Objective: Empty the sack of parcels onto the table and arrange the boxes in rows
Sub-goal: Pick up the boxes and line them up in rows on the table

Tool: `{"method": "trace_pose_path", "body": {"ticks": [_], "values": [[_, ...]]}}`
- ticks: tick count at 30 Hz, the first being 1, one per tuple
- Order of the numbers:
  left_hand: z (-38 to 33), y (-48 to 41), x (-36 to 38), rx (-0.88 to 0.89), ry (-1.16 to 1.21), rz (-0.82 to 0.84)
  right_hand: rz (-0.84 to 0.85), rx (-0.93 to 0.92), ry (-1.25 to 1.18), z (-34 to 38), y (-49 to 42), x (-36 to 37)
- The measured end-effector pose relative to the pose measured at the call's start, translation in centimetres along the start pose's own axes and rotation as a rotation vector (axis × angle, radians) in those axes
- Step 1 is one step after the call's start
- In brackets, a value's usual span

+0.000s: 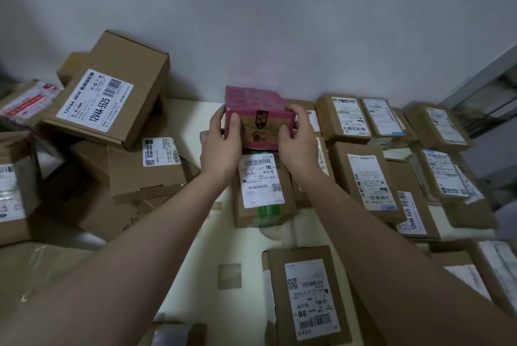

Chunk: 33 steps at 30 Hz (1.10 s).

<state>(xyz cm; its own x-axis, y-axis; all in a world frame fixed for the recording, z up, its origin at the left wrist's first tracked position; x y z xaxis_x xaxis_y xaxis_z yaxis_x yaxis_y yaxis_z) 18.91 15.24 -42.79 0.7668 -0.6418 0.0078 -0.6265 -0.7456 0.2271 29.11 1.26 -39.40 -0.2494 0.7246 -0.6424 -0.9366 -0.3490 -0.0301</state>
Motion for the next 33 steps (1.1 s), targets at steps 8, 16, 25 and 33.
{"method": "trace_pose_path", "body": {"ticks": [8,16,25,33], "values": [[-0.5,1.7,-1.0,0.135,-0.189,-0.026,-0.104,-0.114,-0.121,2.0,2.5,-0.9],[0.7,0.4,-3.8,0.048,-0.214,-0.183,0.066,-0.09,-0.209,4.8,1.2,0.3],[0.9,0.8,-3.3,-0.158,0.137,-0.171,-0.022,0.14,-0.113,0.6,0.7,-1.7],[1.2,1.1,-1.6,-0.523,0.353,0.027,0.111,0.134,-0.254,1.6,-0.8,-1.1]]}}
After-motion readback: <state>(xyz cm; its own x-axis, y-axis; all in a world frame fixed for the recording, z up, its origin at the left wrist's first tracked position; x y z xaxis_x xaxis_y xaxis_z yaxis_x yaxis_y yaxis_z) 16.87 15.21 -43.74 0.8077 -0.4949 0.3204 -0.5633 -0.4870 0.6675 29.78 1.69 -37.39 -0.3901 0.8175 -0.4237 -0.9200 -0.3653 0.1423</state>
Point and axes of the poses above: each hand's wrist, its own y-axis away from the middle knuckle, its own x-axis out of the palm, z = x × y, the point moved 6 cm from there along -y, towards the middle knuckle, and after that the axes turned 10 degrees about y, right-handed, at the moved point
